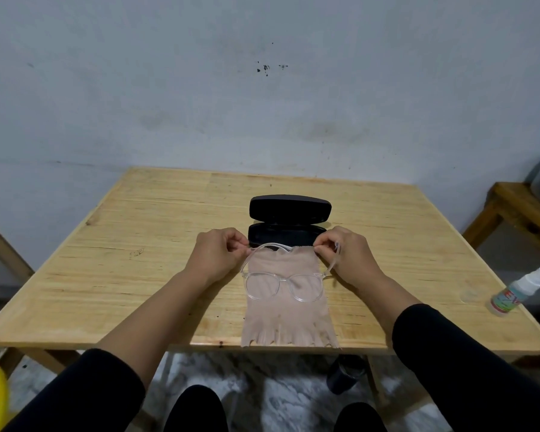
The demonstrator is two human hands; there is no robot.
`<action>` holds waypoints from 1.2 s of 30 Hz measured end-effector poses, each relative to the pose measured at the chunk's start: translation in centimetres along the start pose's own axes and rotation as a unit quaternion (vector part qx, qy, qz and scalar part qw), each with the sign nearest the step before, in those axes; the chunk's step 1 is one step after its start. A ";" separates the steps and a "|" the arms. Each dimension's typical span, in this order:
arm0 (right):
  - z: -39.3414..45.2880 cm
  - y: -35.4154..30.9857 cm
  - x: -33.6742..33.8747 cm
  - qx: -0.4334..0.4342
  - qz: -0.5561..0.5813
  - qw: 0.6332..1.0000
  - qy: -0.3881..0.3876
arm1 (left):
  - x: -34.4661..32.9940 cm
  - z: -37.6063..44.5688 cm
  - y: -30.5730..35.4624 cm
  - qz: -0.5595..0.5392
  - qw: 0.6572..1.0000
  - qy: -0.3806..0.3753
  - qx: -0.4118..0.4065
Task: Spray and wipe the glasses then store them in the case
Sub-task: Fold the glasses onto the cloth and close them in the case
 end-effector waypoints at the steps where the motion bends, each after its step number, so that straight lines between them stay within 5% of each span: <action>1: -0.1 -0.1 0.1 -0.008 0.015 1.000 -0.007 | 0.1 -0.1 0.0 0.000 1.000 -0.004 -0.004; 7: -1.1 -0.3 0.4 -0.088 0.143 0.983 -0.081 | 0.8 -0.6 0.2 0.000 0.999 -0.043 -0.023; 13: -1.2 0.6 0.3 -0.161 0.357 0.914 -0.111 | 1.0 -0.8 0.5 -0.093 0.991 -0.093 -0.008; 19: -1.6 -0.2 1.0 -0.151 0.403 0.889 -0.156 | 1.1 -1.9 1.2 -0.113 0.978 -0.170 -0.047; 25: -2.2 -0.3 0.7 -0.164 0.315 0.916 -0.187 | 0.9 -3.2 1.3 -0.127 0.964 -0.228 -0.048; 31: -2.5 0.2 1.3 -0.187 0.288 0.937 -0.064 | 2.1 -3.8 1.6 -0.084 0.992 -0.078 -0.052; 36: -5.3 0.8 2.4 -0.194 0.157 0.968 -0.003 | 3.4 -6.8 0.7 -0.051 0.997 0.028 -0.060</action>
Point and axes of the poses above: each hand's wrist, its own z-axis towards the middle knuckle, its own x-axis out of the back of the hand, y = z × x, the point moved 4 cm from there along z, towards the middle knuckle, and after that the axes turned 5 degrees about -z, right-handed, at the moved point
